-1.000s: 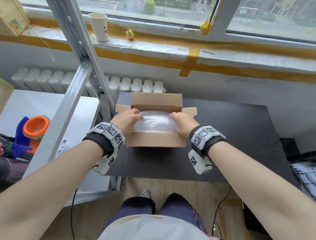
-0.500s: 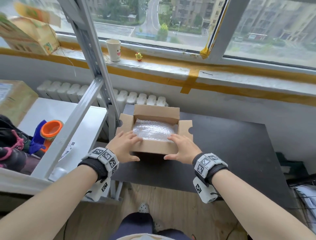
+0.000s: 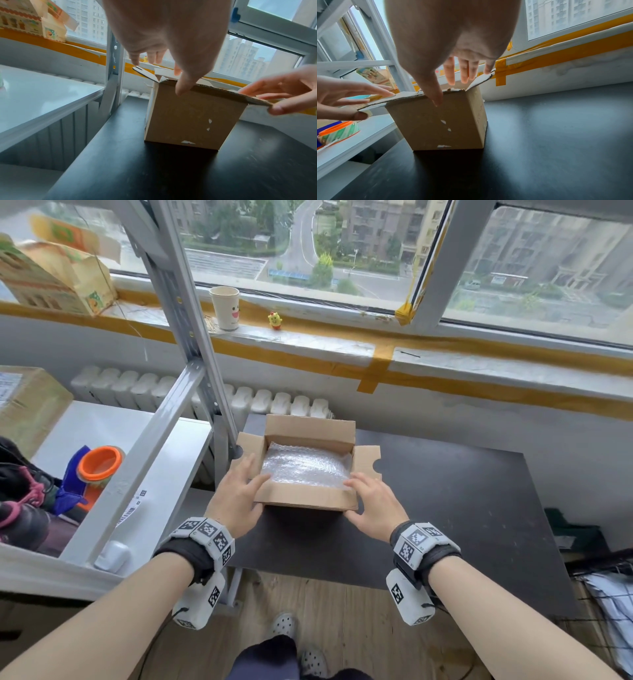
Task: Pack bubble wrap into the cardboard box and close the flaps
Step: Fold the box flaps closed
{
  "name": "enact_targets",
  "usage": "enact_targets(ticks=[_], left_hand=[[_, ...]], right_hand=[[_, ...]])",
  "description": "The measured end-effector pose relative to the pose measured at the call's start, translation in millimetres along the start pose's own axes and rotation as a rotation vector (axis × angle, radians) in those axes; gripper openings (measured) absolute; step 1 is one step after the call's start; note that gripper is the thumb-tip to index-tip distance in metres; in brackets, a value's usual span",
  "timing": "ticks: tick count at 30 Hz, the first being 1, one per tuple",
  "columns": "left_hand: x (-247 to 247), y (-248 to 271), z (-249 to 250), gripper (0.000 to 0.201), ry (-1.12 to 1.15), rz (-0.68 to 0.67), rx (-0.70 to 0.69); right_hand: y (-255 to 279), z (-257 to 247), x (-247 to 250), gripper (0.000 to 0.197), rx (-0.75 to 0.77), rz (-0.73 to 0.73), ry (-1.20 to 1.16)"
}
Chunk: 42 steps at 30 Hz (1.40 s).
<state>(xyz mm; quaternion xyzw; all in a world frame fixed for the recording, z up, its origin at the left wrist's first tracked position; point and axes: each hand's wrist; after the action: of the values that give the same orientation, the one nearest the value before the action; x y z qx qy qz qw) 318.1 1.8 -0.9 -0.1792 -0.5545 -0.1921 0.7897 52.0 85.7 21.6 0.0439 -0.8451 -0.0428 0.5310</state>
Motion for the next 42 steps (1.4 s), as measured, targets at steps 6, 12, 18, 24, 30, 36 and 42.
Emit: enact_targets(ticks=[6,12,18,24,30,36,42], left_hand=[[-2.0,2.2,0.5,0.086,0.296,-0.124,0.419],[-2.2,7.2,-4.7,0.089,0.433,0.042,0.3],[3.3,12.4,1.3,0.086,0.45,0.074,0.176],[2.0,8.1,8.2,0.092,0.414,0.004,0.13],[-5.2,-2.0,5.3,0.091,0.349,-0.15,0.142],[2.0,-9.7,4.3,0.069,0.287,-0.166,0.174],[15.0,-27.9,4.8,0.053,0.268,-0.14,0.24]], right_hand=[[3.9,12.1,-5.3,0.11,-0.326,-0.007,-0.121],[10.6,11.8,-7.9,0.101,-0.266,0.121,-0.299],[12.4,-4.3,-5.9,0.096,-0.132,0.186,-0.284],[4.3,-14.7,-8.6,0.098,-0.143,0.09,-0.271],[-2.7,-15.8,-16.2,0.095,-0.142,-0.003,-0.165],[-7.5,-16.1,-13.5,0.061,-0.044,0.041,0.064],[-19.7,-16.3,-5.7,0.045,-0.078,0.138,-0.017]])
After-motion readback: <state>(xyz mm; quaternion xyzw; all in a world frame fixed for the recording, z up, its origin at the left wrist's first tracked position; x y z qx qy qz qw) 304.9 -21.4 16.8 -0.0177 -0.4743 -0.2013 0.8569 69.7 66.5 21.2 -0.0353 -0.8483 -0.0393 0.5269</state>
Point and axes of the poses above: each hand's wrist, its own y-axis away from the middle knuckle, its own x-axis out of the back of the hand, z = x × y, and after that the axes turned 3 degrees about x, right-handed
